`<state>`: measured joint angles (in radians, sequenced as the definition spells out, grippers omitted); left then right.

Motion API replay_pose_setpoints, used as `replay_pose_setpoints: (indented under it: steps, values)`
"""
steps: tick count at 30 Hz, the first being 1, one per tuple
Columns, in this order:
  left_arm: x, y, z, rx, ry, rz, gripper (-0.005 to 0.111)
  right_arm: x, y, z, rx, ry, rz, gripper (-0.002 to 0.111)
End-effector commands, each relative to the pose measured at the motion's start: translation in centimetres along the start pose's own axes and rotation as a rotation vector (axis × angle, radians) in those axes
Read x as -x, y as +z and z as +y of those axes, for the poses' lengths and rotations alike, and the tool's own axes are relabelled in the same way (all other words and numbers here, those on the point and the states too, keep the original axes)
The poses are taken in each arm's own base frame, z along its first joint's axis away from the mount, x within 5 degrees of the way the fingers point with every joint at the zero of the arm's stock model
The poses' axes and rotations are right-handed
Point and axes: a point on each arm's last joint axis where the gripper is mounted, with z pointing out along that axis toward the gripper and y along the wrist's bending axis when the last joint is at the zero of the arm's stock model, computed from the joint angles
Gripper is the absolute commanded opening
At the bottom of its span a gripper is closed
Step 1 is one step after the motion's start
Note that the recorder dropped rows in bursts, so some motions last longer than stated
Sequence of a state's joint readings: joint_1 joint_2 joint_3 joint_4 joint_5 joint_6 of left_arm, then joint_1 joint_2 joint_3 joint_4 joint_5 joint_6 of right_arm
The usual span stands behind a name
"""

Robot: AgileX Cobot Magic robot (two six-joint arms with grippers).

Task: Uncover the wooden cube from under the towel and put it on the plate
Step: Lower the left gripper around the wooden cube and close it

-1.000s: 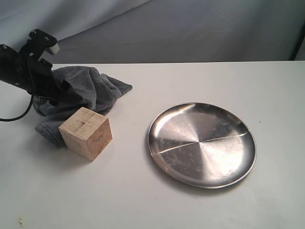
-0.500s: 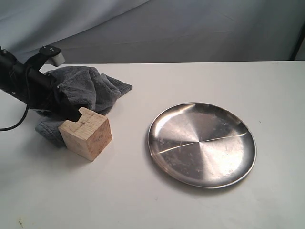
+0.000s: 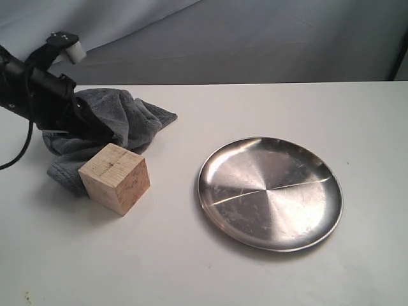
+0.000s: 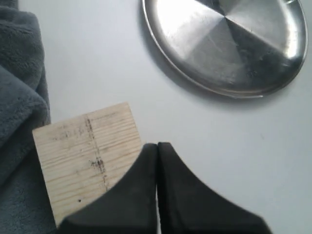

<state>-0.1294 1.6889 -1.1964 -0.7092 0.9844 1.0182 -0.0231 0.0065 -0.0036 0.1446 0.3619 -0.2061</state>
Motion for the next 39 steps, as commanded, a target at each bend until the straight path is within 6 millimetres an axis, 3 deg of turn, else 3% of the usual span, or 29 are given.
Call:
replay_pose_setpoints:
  steps: [1, 5, 11, 13, 17, 28, 39]
  values:
    - [0.5, 1.6, -2.1, 0.238, -0.029, -0.054, 0.000, 0.0, 0.0, 0.0, 0.000, -0.004, -0.013, 0.000]
    - [0.2, 2.1, -2.0, 0.356, -0.157, -0.070, 0.000, 0.0, 0.0, 0.0, 0.000, -0.004, -0.013, 0.000]
    - [-0.1, 2.3, -1.5, 0.401, -0.105, -0.038, 0.005, 0.0, 0.0, 0.0, 0.000, -0.004, -0.013, 0.000]
    - [-0.2, 2.4, -1.5, 0.391, -0.106, -0.022, 0.021, 0.0, 0.0, 0.0, 0.000, -0.004, -0.013, 0.000]
    - [-0.6, 2.5, -1.7, 0.368, -0.106, 0.020, 0.106, 0.0, 0.0, 0.0, 0.000, -0.004, -0.013, 0.000]
    - [-1.7, 5.8, -0.2, 0.341, -0.145, 0.102, 0.104, 0.0, 0.0, 0.0, 0.000, -0.004, -0.013, 0.000]
    - [-1.4, 6.2, -0.2, 0.337, -0.157, 0.073, 0.104, 0.0, 0.0, 0.0, 0.000, -0.004, -0.013, 0.000]
